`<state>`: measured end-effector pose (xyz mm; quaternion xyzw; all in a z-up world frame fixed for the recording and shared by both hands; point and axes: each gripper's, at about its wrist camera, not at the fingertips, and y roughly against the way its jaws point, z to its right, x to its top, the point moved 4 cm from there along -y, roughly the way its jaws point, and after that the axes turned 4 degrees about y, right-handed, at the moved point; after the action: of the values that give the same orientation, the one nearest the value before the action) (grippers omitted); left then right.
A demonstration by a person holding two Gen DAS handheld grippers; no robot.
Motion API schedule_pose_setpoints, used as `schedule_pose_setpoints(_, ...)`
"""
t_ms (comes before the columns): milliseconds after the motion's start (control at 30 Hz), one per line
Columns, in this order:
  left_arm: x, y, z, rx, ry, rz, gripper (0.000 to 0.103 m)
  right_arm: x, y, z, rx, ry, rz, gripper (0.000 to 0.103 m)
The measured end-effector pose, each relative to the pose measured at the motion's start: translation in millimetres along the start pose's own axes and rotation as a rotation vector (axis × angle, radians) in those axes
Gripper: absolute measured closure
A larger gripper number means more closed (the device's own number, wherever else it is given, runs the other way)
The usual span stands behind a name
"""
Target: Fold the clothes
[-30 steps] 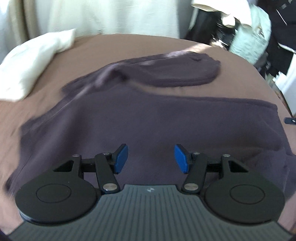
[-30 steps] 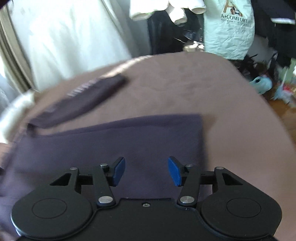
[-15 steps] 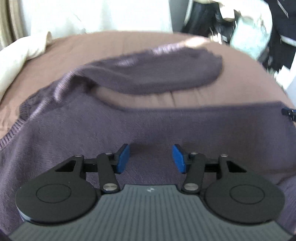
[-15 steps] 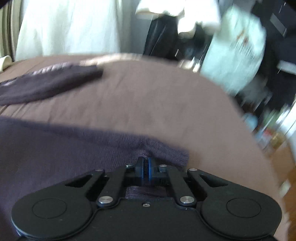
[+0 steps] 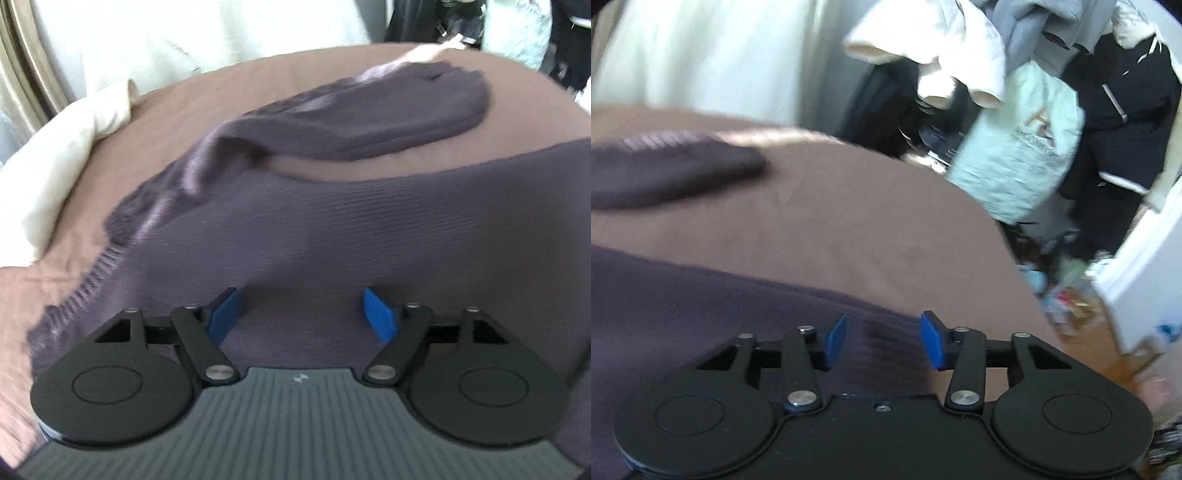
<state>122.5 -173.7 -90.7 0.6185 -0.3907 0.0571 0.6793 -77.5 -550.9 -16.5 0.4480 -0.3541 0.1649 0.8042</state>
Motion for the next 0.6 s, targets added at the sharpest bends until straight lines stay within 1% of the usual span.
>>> schedule_pose_setpoints(33,2,-5,-6,0.015,0.001,-0.005,0.024,3,12,-7,0.059,-0.020,0.017,0.049)
schedule_pose_setpoints(67,7,-8,-12,0.042,0.021,-0.005,0.024,7,22,-14,0.106,-0.034,0.021,0.045)
schedule_pose_setpoints(100,12,-11,-18,0.070,0.042,-0.006,0.024,11,34,-23,0.151,-0.046,0.017,0.044)
schedule_pose_setpoints(167,22,-10,-29,0.136,0.081,0.006,0.028,10,65,-36,0.248,-0.097,0.023,0.043)
schedule_pose_setpoints(200,25,-3,-33,0.145,0.094,0.020,0.029,7,81,-40,0.295,-0.126,0.027,0.038)
schedule_pose_setpoints(233,24,7,-37,0.117,0.102,0.035,0.029,4,98,-44,0.340,-0.154,0.031,0.036)
schedule_pose_setpoints(333,8,39,-44,-0.083,0.098,0.035,0.028,-21,139,-48,0.426,-0.253,0.032,0.026)
schedule_pose_setpoints(367,-3,49,-46,-0.136,0.095,0.014,0.027,-33,145,-50,0.443,-0.282,0.025,0.014)
schedule_pose_setpoints(400,-15,58,-48,-0.189,0.091,-0.008,0.026,-46,150,-53,0.448,-0.302,-0.003,0.012)
schedule_pose_setpoints(433,-31,67,-50,-0.240,0.082,-0.036,0.026,-57,151,-57,0.433,-0.305,-0.035,0.012)
schedule_pose_setpoints(467,-46,73,-52,-0.275,0.070,-0.070,0.026,-67,155,-56,0.410,-0.315,-0.051,0.012)
schedule_pose_setpoints(533,-72,80,-58,-0.314,0.055,-0.130,0.026,-89,168,-49,0.362,-0.392,-0.050,0.012)
schedule_pose_setpoints(567,-84,83,-64,-0.329,0.066,-0.163,0.026,-100,174,-45,0.340,-0.433,-0.050,0.012)
schedule_pose_setpoints(600,-94,85,-71,-0.339,0.088,-0.199,0.026,-111,180,-41,0.337,-0.496,-0.055,0.012)
